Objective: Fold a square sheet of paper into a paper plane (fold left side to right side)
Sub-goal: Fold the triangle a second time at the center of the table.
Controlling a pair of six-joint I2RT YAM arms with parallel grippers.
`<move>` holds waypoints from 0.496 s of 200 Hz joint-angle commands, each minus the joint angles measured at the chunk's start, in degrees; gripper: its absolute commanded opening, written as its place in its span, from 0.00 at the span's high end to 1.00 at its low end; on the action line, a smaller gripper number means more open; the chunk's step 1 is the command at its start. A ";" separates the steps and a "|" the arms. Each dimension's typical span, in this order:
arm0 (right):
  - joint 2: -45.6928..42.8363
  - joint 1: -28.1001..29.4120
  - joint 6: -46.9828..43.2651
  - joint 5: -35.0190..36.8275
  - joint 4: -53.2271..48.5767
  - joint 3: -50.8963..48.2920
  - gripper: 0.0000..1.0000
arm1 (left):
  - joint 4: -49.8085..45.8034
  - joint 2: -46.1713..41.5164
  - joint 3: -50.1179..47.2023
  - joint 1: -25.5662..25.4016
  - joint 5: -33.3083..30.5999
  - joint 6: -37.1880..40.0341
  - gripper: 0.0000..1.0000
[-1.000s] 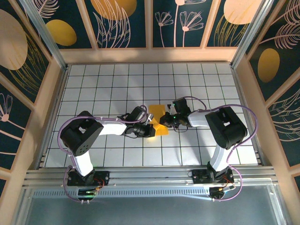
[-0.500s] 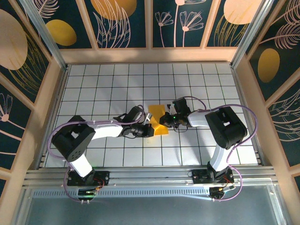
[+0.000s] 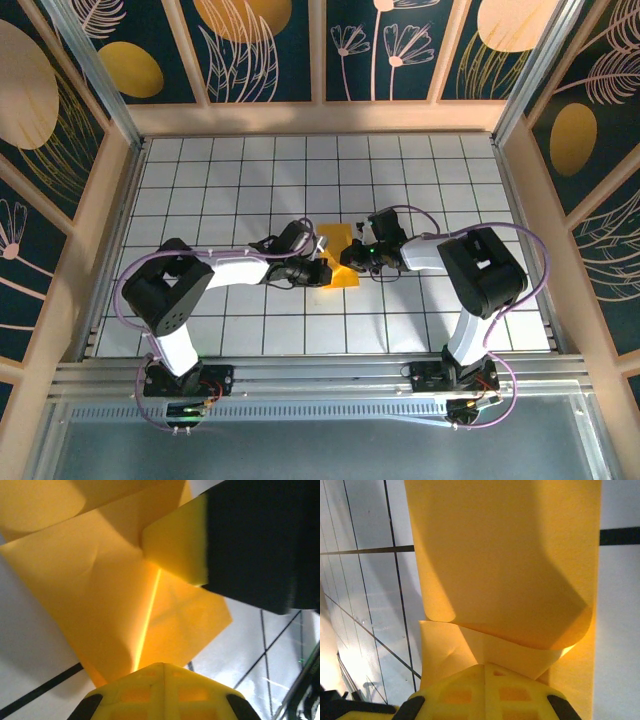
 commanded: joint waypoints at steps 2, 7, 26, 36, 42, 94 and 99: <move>2.57 1.06 -1.00 2.68 -4.39 0.11 1.00 | -1.79 1.23 1.08 0.33 -0.97 1.56 0.95; 2.55 1.06 -1.00 2.68 -4.40 0.10 1.00 | -1.88 1.38 1.00 0.33 -1.27 1.66 0.95; 2.56 1.06 -1.00 2.68 -4.35 0.11 1.00 | -1.98 1.63 0.79 0.33 -2.01 1.71 0.95; 2.56 1.06 -1.09 2.68 -4.48 0.11 1.00 | -1.90 1.80 0.64 0.35 -2.14 1.69 0.95; 2.55 1.06 -1.09 2.68 -4.48 0.11 1.00 | -1.89 1.96 0.56 0.34 -2.16 1.71 0.95; 2.35 1.15 -1.01 1.94 -4.23 0.67 1.00 | -0.80 2.67 -0.84 0.38 -1.64 1.08 0.96; 2.25 1.15 -1.00 1.68 -4.13 0.88 1.00 | -0.60 2.69 -0.99 0.33 -1.54 0.95 0.96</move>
